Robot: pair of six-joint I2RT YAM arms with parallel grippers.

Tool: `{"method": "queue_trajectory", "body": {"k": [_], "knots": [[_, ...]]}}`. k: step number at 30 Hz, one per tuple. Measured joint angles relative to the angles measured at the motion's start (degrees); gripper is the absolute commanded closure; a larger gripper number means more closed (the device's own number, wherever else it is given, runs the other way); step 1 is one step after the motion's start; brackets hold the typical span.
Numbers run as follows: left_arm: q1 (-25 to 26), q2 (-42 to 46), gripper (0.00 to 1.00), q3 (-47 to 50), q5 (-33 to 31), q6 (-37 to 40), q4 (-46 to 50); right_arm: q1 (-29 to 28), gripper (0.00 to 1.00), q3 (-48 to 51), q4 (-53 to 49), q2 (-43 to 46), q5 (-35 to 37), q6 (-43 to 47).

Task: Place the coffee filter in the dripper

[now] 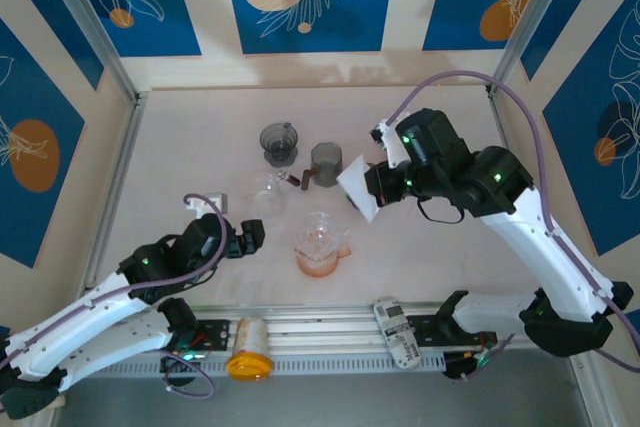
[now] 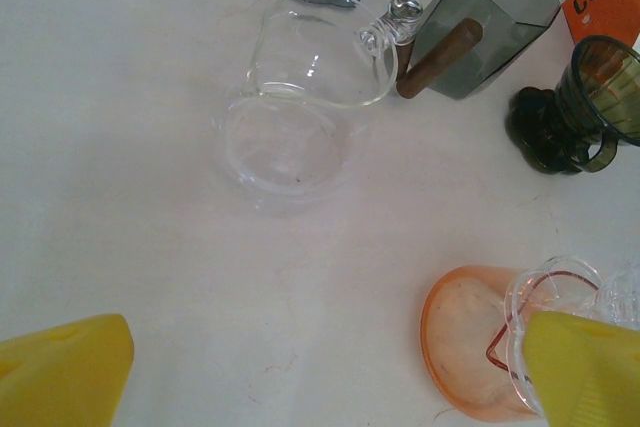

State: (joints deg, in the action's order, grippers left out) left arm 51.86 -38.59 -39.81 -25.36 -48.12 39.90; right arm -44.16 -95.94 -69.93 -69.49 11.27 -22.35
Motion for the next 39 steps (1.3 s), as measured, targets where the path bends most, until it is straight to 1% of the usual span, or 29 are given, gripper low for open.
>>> {"method": "queue_trajectory", "body": {"k": [4, 10, 17, 30, 39], "knots": [[0.0, -1.4, 0.0, -0.3, 0.7, 0.0, -0.3, -1.9, 1.0, -2.1, -5.9, -3.6, -3.6, -1.1], [0.0, -3.3, 0.0, -0.9, 2.0, 0.2, -0.4, -2.1, 1.0, -4.6, -10.6, -9.4, -8.2, -1.8], [0.0, -3.5, 0.0, -1.3, 3.3, 0.6, -1.5, -3.8, 1.0, -10.5, -13.7, -15.6, -9.4, -1.8], [-0.1, -3.5, 0.0, -2.0, 6.0, 1.7, -2.5, -7.7, 1.0, -14.1, -15.6, -23.6, -9.6, -1.7], [-0.1, -3.1, 0.0, -2.5, 8.0, 1.7, -3.1, -9.5, 1.0, -14.8, -11.2, -28.3, -9.5, -1.7]]}}
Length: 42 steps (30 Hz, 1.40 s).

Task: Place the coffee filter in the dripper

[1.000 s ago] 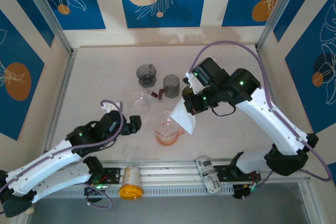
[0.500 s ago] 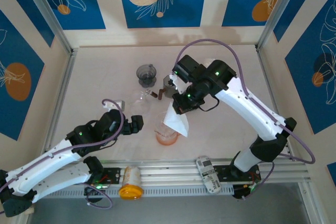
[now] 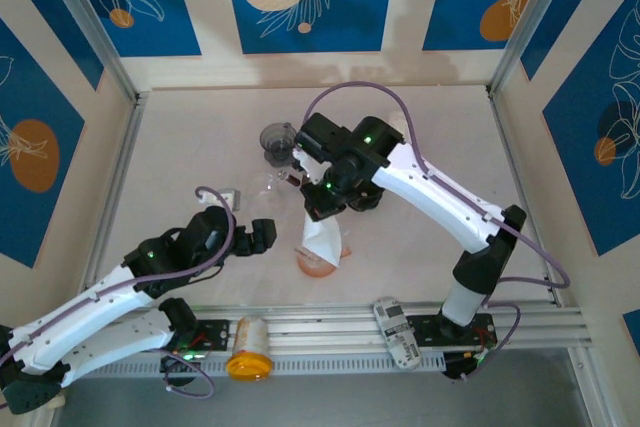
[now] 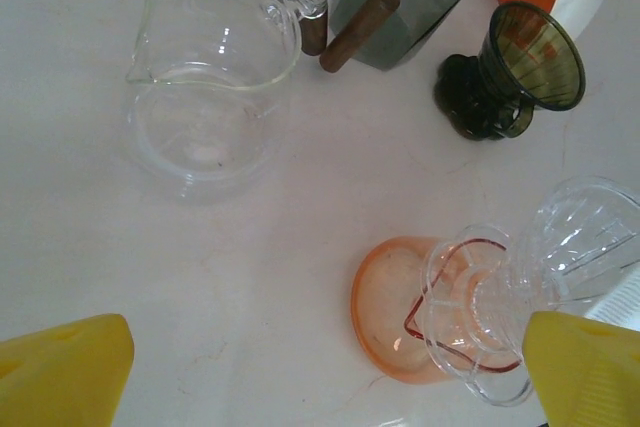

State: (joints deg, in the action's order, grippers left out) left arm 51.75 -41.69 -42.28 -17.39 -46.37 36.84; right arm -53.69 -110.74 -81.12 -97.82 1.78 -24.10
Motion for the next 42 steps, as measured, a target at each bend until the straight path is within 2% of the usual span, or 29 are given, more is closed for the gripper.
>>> {"method": "queue_trajectory", "body": {"k": [13, 21, 29, 32, 36, 38, 42], "knots": [[0.0, 0.8, 0.0, 0.0, 4.3, -0.1, -1.9, -1.8, 0.93, 10.1, 10.9, -0.3, 0.3, -1.0], [0.0, 1.2, 0.0, 0.0, 5.4, -0.2, -2.2, -2.5, 0.67, 14.0, 16.5, 1.1, 0.3, -2.4], [0.0, 0.2, 0.0, -0.7, 5.4, 0.1, -3.0, -2.6, 0.5, 15.6, 19.0, 11.1, 4.5, -2.9], [0.0, -2.5, 0.02, -3.0, 6.0, 1.2, -3.1, -2.3, 0.48, 18.5, 19.4, 15.1, 6.8, -3.5], [0.0, -8.2, 0.19, -7.0, 8.2, 3.2, -4.3, -1.1, 0.49, 23.5, 19.9, 16.8, 8.0, -4.2], [0.0, -11.2, 0.21, -8.4, 9.3, 3.8, -5.0, -0.7, 0.49, 25.8, 20.5, 16.8, 8.1, -4.6], [0.0, -14.6, 0.23, -8.8, 11.0, 4.3, -5.7, -0.4, 0.63, 28.2, 20.8, 16.8, 8.1, -4.7]]}}
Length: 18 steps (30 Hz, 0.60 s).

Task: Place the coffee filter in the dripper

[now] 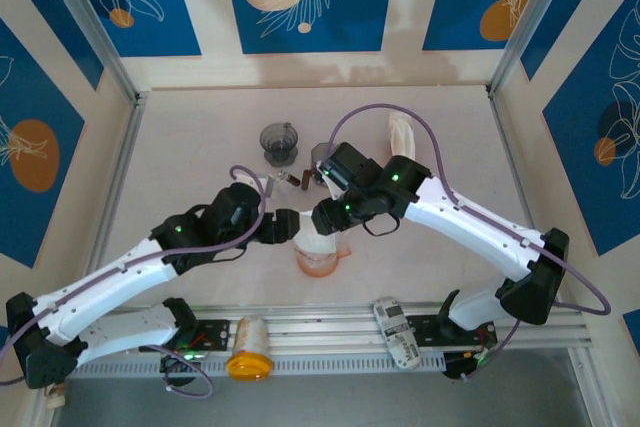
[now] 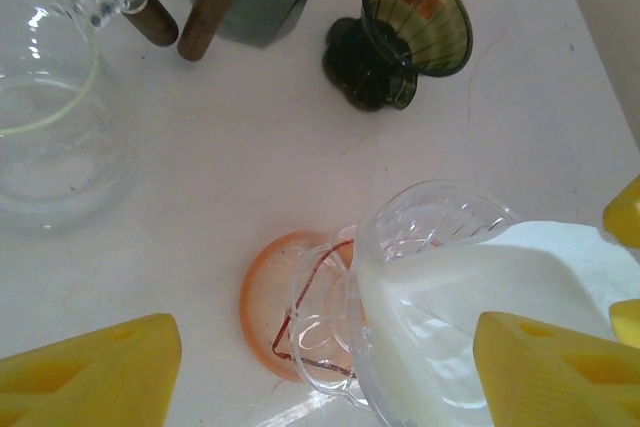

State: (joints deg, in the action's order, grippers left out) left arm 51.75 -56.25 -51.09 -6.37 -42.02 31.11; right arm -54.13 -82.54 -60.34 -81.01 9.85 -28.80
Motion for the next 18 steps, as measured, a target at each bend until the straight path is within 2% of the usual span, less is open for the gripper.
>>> {"method": "queue_trajectory", "body": {"k": [5, 7, 11, 18], "knots": [[0.0, -0.2, 0.21, 0.0, 0.7, -0.1, -0.3, 0.2, 0.9, 0.5, 1.3, 0.0, 0.2, -0.1], [0.0, -0.1, 0.21, 0.0, 1.0, 0.0, -0.4, 0.1, 0.95, 1.3, 1.7, 0.0, 0.8, -0.2], [0.0, 0.2, 0.23, 0.4, 2.1, -0.3, -1.7, -0.7, 1.0, 2.0, 2.0, -0.4, 3.1, -0.3], [0.0, 0.2, 0.34, 3.2, 3.5, -1.3, -3.2, -2.6, 1.0, 2.0, 1.8, -2.9, 9.0, -0.3]]}}
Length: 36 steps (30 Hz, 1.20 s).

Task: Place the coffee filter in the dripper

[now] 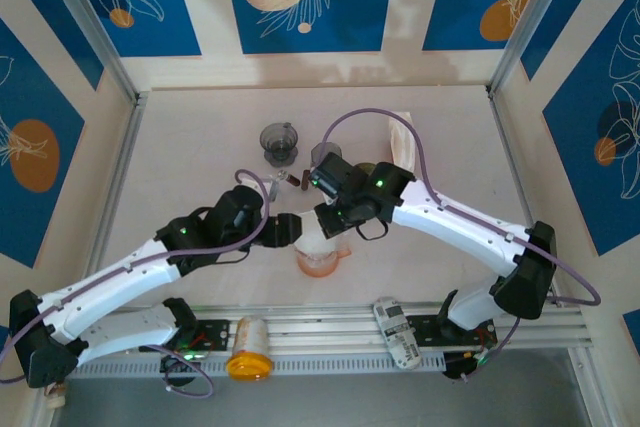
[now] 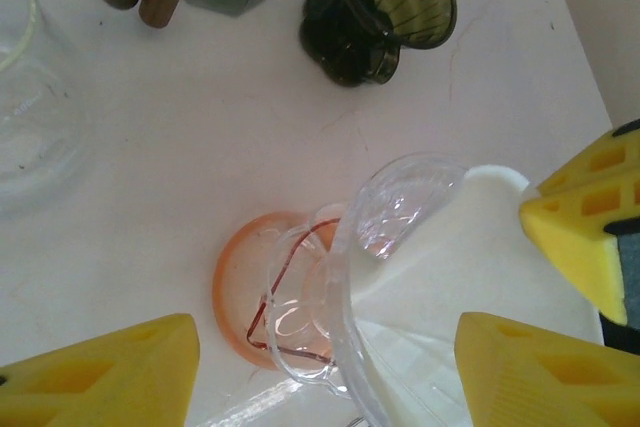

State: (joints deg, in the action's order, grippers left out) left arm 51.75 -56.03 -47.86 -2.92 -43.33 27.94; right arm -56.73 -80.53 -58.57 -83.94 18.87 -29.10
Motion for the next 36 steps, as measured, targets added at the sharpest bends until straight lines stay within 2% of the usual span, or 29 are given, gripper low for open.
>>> {"method": "queue_trajectory", "body": {"k": [9, 13, 17, 21, 23, 36], "knots": [[0.0, 0.0, 0.29, 1.8, 0.7, -1.3, -0.8, -1.7, 1.0, 0.0, -1.5, -1.5, 6.4, 0.0], [0.0, 0.0, 0.36, 1.9, 1.0, -1.4, -1.3, -2.2, 0.99, 0.0, -1.5, -1.5, 7.1, 0.0], [0.0, 0.0, 0.42, 2.0, 1.1, -1.6, -1.7, -2.5, 0.88, 0.0, -1.5, -1.8, 7.6, 0.0], [0.0, 0.0, 0.44, 2.6, 1.4, -1.7, -1.8, -2.6, 0.62, 0.0, -1.5, -1.8, 8.5, -0.4], [0.0, 0.0, 0.44, 2.7, 1.4, -1.7, -1.8, -2.6, 0.56, 0.0, -1.5, -1.7, 8.9, -0.6], [0.0, 0.1, 0.43, 3.3, 1.4, -1.7, -2.1, -1.5, 0.56, 2.7, -2.1, 1.6, 8.5, -2.8]]}}
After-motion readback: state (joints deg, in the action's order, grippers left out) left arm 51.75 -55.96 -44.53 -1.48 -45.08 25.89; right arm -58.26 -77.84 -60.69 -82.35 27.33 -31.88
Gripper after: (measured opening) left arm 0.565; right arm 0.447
